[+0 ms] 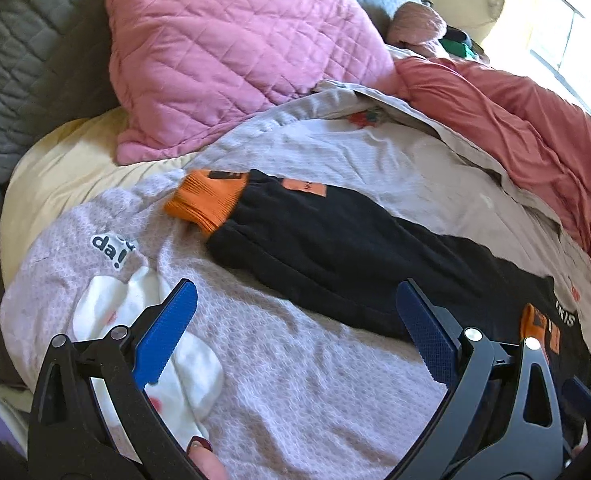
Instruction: Fold small clothes
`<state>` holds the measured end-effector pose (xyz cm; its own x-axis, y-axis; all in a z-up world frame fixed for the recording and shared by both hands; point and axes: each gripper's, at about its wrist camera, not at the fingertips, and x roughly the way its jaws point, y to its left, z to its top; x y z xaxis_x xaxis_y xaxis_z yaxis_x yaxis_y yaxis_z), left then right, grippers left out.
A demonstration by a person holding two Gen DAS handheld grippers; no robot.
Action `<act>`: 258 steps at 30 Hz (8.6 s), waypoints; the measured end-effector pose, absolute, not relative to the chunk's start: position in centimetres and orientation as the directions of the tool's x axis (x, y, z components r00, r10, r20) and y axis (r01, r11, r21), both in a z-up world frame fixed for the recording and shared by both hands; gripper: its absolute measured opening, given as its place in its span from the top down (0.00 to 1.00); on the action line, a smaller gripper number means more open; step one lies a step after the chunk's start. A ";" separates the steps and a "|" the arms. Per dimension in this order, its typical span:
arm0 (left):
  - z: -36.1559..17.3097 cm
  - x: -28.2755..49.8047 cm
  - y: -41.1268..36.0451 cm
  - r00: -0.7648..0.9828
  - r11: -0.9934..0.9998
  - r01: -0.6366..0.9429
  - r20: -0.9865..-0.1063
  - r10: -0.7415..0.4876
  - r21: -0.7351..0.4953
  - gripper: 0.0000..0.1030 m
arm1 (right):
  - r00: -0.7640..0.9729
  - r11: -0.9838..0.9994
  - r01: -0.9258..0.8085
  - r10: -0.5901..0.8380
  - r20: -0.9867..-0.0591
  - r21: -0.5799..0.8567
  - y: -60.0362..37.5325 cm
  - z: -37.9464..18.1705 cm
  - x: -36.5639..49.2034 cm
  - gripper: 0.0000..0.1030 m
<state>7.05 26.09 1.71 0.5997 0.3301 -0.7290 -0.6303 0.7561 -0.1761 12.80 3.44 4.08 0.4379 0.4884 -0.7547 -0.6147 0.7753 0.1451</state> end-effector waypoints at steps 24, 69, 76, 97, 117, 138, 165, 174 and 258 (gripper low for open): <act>-1.7 8.1 33.5 0.619 0.599 -0.715 -0.726 0.301 -0.361 0.50 | 0.396 0.756 -0.637 0.488 -0.778 0.150 6.5 0.7 13.6 0.04; 0.4 12.6 4.1 0.695 0.984 0.027 -0.704 -0.147 -0.178 0.95 | 0.587 0.960 -0.125 0.274 -0.762 0.249 -20.4 2.2 14.2 0.05; -0.6 11.9 2.5 0.677 0.987 0.128 -0.719 -0.157 -0.095 0.90 | 0.592 0.960 -0.131 0.275 -0.758 0.246 -20.2 2.8 14.2 0.05; 2.7 11.1 8.5 0.777 0.989 0.004 -0.622 -0.096 -0.148 0.33 | 0.522 0.915 -0.224 0.404 -0.751 0.336 -15.1 2.8 14.8 0.05; 1.5 11.7 16.1 0.749 0.932 -0.274 -0.660 0.054 -0.235 0.23 | 0.392 0.823 -0.334 0.565 -0.726 0.460 -6.9 -0.3 16.8 0.94; 2.4 11.3 14.6 0.795 0.955 -0.226 -0.604 0.065 -0.194 0.23 | 0.663 0.947 -0.307 0.283 -0.693 0.093 -17.9 8.6 20.0 0.95; -4.5 21.0 7.3 0.596 0.972 -0.118 -0.797 -0.094 -0.203 0.25 | 0.529 0.992 -0.110 0.107 -0.842 0.057 -23.6 -1.7 23.4 0.90; -2.0 18.9 9.4 0.668 0.956 -0.137 -0.737 -0.104 -0.258 0.26 | 0.580 0.993 -0.036 0.111 -0.807 0.111 -26.0 0.0 21.5 0.73; 2.8 14.6 10.0 0.763 0.979 -0.117 -0.646 -0.020 -0.168 0.09 | 0.654 0.977 -0.087 0.204 -0.728 0.196 -22.6 4.9 16.3 0.08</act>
